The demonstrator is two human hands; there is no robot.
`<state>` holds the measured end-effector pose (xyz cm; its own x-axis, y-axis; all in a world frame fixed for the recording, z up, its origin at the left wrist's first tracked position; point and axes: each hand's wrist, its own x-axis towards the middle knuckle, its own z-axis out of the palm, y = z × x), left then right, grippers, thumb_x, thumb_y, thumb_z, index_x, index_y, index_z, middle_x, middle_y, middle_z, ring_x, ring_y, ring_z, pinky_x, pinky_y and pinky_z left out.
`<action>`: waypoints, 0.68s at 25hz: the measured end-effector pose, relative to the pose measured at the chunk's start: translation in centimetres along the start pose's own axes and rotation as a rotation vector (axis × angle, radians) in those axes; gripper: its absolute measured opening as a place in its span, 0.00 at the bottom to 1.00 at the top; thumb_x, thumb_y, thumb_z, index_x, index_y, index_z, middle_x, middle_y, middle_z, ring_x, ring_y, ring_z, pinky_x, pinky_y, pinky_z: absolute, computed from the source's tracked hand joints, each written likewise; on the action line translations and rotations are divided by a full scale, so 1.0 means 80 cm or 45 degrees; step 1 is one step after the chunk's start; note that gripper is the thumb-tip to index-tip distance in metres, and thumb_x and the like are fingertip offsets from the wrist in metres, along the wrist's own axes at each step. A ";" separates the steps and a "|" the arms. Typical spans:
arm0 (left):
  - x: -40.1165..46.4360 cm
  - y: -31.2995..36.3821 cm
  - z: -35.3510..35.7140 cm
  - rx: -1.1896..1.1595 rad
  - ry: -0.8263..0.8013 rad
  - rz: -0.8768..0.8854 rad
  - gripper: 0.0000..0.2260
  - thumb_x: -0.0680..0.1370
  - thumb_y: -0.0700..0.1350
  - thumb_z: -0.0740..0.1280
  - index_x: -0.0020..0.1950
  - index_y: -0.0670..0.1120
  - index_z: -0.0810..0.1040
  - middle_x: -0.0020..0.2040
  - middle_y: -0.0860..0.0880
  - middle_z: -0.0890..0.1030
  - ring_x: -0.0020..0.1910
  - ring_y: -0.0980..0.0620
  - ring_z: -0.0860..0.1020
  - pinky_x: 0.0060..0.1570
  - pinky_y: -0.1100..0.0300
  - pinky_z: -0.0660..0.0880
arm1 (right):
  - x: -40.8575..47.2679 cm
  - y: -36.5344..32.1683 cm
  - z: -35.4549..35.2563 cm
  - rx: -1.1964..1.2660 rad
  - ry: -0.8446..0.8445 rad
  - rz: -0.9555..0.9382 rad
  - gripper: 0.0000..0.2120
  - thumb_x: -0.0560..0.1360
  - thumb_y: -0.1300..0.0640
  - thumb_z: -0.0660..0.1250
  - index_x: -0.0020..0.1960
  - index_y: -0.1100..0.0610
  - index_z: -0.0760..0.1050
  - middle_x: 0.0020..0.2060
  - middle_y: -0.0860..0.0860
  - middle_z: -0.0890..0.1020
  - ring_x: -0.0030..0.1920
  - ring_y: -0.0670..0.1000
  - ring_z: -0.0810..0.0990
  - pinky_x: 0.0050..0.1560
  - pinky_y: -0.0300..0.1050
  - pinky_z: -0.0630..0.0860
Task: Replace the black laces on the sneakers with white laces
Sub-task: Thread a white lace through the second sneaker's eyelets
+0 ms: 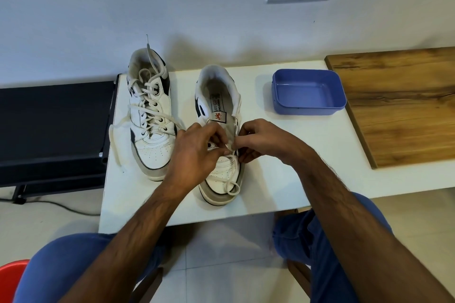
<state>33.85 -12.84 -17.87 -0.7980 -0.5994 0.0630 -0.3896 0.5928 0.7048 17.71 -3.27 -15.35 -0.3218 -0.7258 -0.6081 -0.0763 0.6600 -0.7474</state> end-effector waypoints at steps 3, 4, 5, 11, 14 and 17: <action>-0.001 0.001 0.001 -0.198 -0.004 -0.107 0.20 0.68 0.40 0.80 0.44 0.56 0.70 0.40 0.60 0.82 0.46 0.57 0.82 0.54 0.41 0.75 | -0.004 0.003 -0.010 0.020 -0.060 -0.015 0.11 0.76 0.61 0.73 0.52 0.68 0.78 0.44 0.63 0.86 0.44 0.59 0.87 0.45 0.45 0.84; -0.002 0.002 0.001 -0.229 -0.001 -0.111 0.20 0.68 0.39 0.80 0.44 0.55 0.71 0.39 0.59 0.83 0.45 0.57 0.83 0.54 0.41 0.75 | -0.007 0.005 -0.017 0.048 -0.119 -0.034 0.10 0.77 0.62 0.72 0.54 0.69 0.78 0.46 0.63 0.86 0.45 0.58 0.87 0.46 0.44 0.84; -0.002 0.004 0.001 -0.246 0.001 -0.112 0.19 0.68 0.38 0.80 0.44 0.53 0.72 0.38 0.58 0.83 0.44 0.58 0.83 0.54 0.42 0.75 | -0.010 0.008 -0.024 0.065 -0.180 -0.067 0.10 0.77 0.64 0.71 0.55 0.69 0.79 0.48 0.63 0.86 0.46 0.57 0.87 0.47 0.44 0.84; 0.004 0.006 0.000 -0.208 -0.035 -0.096 0.17 0.67 0.38 0.80 0.41 0.53 0.74 0.37 0.58 0.83 0.41 0.60 0.83 0.55 0.45 0.77 | -0.004 0.017 -0.020 -0.210 -0.081 -0.297 0.08 0.71 0.69 0.77 0.49 0.66 0.80 0.42 0.62 0.86 0.41 0.54 0.87 0.45 0.46 0.83; 0.003 0.005 0.001 -0.254 -0.041 -0.102 0.16 0.67 0.35 0.80 0.41 0.50 0.75 0.37 0.55 0.83 0.41 0.59 0.83 0.53 0.50 0.78 | -0.002 0.018 -0.019 -0.286 -0.055 -0.329 0.07 0.71 0.67 0.77 0.47 0.64 0.81 0.40 0.58 0.86 0.41 0.55 0.87 0.45 0.47 0.84; 0.001 0.005 0.004 -0.317 0.008 -0.120 0.14 0.67 0.33 0.79 0.40 0.47 0.76 0.37 0.54 0.83 0.41 0.59 0.83 0.51 0.53 0.79 | -0.006 0.014 -0.022 -0.341 -0.054 -0.315 0.09 0.69 0.62 0.80 0.46 0.60 0.82 0.40 0.55 0.87 0.42 0.54 0.87 0.49 0.50 0.85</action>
<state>33.48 -12.47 -17.78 -0.7601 -0.6498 -0.0072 -0.3364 0.3840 0.8599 16.13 -1.81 -15.45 -0.2235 -0.8735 -0.4325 -0.3932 0.4868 -0.7800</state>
